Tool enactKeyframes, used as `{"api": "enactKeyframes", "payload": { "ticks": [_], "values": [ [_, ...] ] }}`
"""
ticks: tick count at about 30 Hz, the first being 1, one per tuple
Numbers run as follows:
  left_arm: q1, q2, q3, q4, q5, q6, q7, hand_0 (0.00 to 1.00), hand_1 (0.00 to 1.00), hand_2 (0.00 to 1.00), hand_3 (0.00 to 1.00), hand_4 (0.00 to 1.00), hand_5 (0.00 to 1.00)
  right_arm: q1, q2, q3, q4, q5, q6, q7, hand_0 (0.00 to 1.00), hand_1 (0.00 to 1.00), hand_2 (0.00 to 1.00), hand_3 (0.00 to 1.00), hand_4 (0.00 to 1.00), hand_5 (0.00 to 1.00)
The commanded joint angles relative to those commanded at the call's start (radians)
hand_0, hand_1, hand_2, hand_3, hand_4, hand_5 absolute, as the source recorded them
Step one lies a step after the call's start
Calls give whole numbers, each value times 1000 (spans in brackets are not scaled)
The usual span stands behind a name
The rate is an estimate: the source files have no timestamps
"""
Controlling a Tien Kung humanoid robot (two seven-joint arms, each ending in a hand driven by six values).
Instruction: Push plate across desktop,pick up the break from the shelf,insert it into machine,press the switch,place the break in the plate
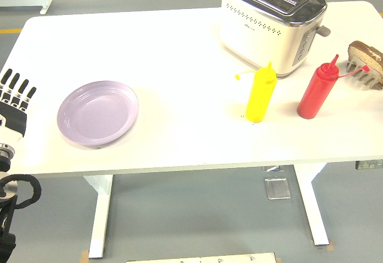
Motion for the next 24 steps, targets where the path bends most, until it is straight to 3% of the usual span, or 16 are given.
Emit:
{"api": "enactKeyframes", "payload": {
  "ticks": [9, 24],
  "values": [
    [-17, -15, 60, 25, -6, -9, 5, 870, 889, 889, 794, 531, 998, 3, -2, 3, 1, 0, 0, 0, 758, 711, 707, 685, 390, 534],
    [-24, -25, 82, 48, 1, -10, 8, 877, 890, 890, 796, 537, 998, 2, 0, 5, 1, 0, 0, 0, 758, 713, 707, 685, 390, 534]
  ]
}}
